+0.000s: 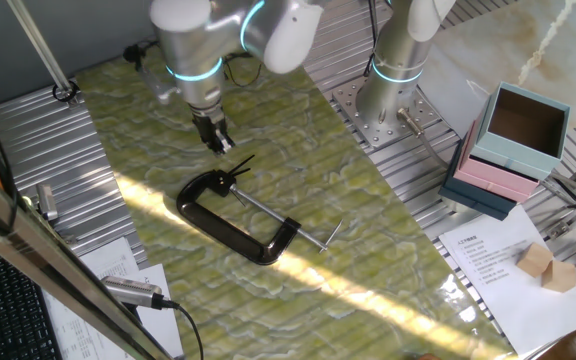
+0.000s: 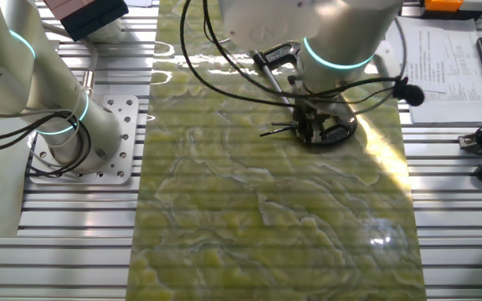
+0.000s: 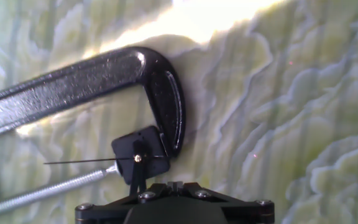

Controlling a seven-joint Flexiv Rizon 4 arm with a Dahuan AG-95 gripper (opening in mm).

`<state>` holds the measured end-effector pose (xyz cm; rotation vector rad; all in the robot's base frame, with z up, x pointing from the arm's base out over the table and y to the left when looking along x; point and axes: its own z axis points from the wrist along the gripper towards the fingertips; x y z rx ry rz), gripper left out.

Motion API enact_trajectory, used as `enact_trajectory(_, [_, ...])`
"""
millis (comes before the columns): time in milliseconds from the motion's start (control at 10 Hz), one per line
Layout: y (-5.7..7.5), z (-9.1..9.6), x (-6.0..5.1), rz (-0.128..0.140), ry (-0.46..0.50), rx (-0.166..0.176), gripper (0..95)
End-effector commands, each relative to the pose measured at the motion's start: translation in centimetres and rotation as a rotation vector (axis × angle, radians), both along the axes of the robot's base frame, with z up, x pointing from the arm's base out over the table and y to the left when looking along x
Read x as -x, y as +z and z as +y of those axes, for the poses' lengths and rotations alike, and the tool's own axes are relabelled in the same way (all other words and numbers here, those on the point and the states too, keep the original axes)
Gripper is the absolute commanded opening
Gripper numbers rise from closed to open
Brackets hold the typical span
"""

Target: Turn the hands of a clock

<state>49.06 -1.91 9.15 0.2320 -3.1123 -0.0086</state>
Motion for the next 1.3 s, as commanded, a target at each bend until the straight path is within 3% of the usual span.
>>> enact_trajectory(100, [1.3, 0.3, -1.0, -0.022, -0.002, -0.003, 0.0])
enact_trajectory(300, [2.8, 0.7, -1.3, -0.042, 0.001, -0.009, 0.0])
enact_trajectory(500, [3.3, 0.9, -1.5, -0.046, -0.004, -0.004, 0.0])
enact_trajectory(600, [3.4, 0.9, -1.5, -0.067, -0.006, -0.008, 0.0])
enact_trajectory(1100, [3.7, 1.0, -1.4, -0.059, 0.006, -0.005, 0.0])
enact_trajectory(1300, [4.4, 1.1, -1.2, -0.064, 0.003, -0.010, 0.0])
